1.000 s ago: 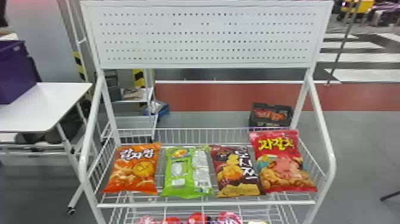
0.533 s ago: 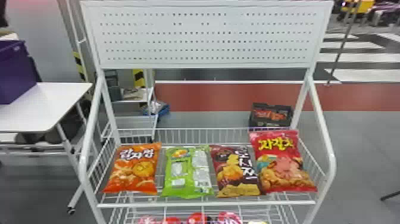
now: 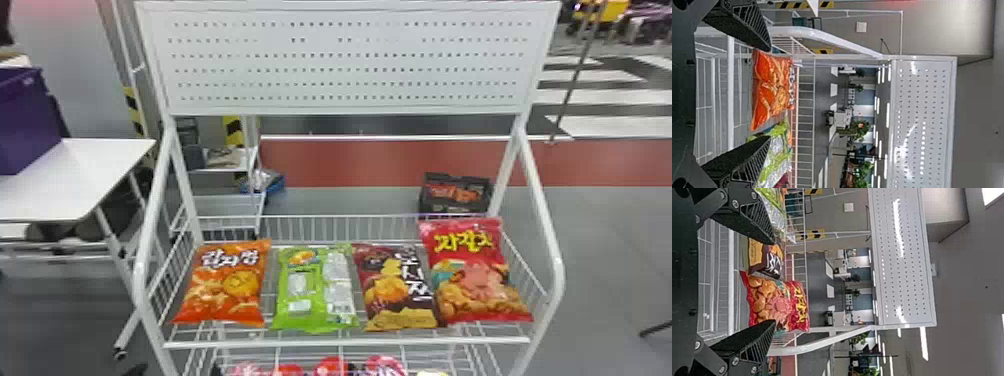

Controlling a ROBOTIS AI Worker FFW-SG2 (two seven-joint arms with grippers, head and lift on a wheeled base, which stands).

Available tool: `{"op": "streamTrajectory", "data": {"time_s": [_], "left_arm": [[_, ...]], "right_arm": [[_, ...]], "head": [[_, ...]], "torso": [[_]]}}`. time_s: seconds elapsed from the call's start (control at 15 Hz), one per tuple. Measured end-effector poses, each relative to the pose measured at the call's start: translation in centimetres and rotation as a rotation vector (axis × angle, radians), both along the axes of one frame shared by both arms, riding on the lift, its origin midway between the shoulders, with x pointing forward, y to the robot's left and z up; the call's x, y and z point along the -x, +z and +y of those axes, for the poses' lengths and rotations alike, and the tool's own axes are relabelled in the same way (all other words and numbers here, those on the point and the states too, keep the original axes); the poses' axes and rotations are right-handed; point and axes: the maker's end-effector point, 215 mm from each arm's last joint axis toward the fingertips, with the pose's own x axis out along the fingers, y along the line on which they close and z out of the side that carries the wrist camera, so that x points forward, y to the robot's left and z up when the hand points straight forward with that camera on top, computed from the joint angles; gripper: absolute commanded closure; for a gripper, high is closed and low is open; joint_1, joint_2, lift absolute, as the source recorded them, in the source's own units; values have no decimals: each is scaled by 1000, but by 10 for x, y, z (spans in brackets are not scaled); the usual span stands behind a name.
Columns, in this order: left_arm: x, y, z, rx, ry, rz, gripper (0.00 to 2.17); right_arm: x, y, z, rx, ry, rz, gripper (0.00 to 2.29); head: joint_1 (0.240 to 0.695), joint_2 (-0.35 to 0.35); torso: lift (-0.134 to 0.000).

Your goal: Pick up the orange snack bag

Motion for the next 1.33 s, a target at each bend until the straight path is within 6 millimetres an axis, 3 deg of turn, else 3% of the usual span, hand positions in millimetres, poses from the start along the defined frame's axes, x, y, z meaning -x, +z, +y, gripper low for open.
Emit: {"op": "streamTrajectory", "data": {"time_s": [0.27,0.67,1.0,1.33], "left_arm": [[-61,-24,-31,-33,-20,47,93],[-126,-35,-24,-68,15,79,93],[-163,-51,-12,-82,38,133,93],[-176,-67,2,-97,56,185,100]], "right_arm": [[1,-1,1,4,1,3,194],[1,-4,-2,7,-6,8,194],[1,-5,-2,12,-5,8,194],[1,-4,-3,13,-5,7,194]], "head": [[499,0],[499,0],[499,0],[499,0]], "torso": [[0],[0],[0],[0]]}}
